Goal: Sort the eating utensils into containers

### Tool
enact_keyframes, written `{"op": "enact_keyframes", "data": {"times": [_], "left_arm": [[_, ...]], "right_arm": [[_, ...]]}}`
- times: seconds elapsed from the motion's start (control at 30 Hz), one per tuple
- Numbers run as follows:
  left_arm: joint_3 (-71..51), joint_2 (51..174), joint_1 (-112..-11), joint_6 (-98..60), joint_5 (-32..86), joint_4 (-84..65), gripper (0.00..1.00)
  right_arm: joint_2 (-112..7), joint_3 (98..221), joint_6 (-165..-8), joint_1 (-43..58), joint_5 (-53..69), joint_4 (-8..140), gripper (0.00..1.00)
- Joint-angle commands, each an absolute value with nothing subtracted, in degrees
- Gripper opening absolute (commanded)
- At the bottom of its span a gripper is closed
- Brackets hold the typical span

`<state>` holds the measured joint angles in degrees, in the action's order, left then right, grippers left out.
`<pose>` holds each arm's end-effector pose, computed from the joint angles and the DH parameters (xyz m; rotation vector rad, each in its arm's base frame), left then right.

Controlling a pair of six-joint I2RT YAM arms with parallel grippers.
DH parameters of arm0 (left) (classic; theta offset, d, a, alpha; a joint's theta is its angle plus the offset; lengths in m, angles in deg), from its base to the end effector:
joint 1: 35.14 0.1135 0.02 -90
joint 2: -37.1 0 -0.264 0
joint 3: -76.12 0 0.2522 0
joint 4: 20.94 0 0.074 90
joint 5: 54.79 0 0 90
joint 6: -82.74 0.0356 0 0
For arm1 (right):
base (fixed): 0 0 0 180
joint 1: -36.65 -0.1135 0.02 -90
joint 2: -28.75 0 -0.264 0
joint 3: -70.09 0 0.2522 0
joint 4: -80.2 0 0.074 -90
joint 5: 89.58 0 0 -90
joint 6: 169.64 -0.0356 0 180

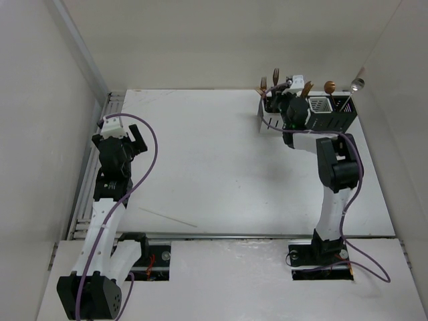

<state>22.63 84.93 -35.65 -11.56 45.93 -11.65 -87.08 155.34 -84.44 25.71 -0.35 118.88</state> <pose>0.2025 0.0048 0.3271 -0.1971 1.6218 0.0885 0.4524 0.0870 0.2383 -0.0657 1.4315 0.2166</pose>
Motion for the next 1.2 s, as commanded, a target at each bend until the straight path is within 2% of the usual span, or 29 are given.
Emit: {"op": "enact_keyframes", "data": {"times": [0.0, 0.63, 0.67, 0.8, 0.83, 0.93, 1.17], "left_arm": [[21.13, 85.17, -35.31, -10.69, 45.85, -13.33, 0.79], [20.61, 86.76, -34.79, -10.16, 45.85, -12.28, 0.8], [20.61, 86.76, -34.79, -10.16, 45.85, -12.28, 0.8], [20.61, 86.76, -34.79, -10.16, 45.85, -12.28, 0.8], [20.61, 86.76, -34.79, -10.16, 45.85, -12.28, 0.8], [20.61, 86.76, -34.79, -10.16, 45.85, -12.28, 0.8], [20.61, 85.62, -34.79, -10.16, 45.32, -12.28, 0.8]], "right_arm": [[-88.13, 155.75, -83.68, 25.84, 2.71, 140.49, 0.0], [-100.53, 155.92, -77.97, 27.95, 11.41, 158.81, 0.01], [-100.53, 155.92, -77.97, 27.95, 11.41, 159.33, 0.03], [-100.53, 153.73, -77.97, 27.95, 10.27, 161.0, 0.3], [-99.84, 153.73, -77.97, 27.95, 9.48, 161.7, 0.4], [-98.35, 152.59, -77.44, 27.95, 10.61, 161.71, 0.49], [-92.46, 148.47, -75.07, 27.95, 13.87, 163.46, 0.59]]}}
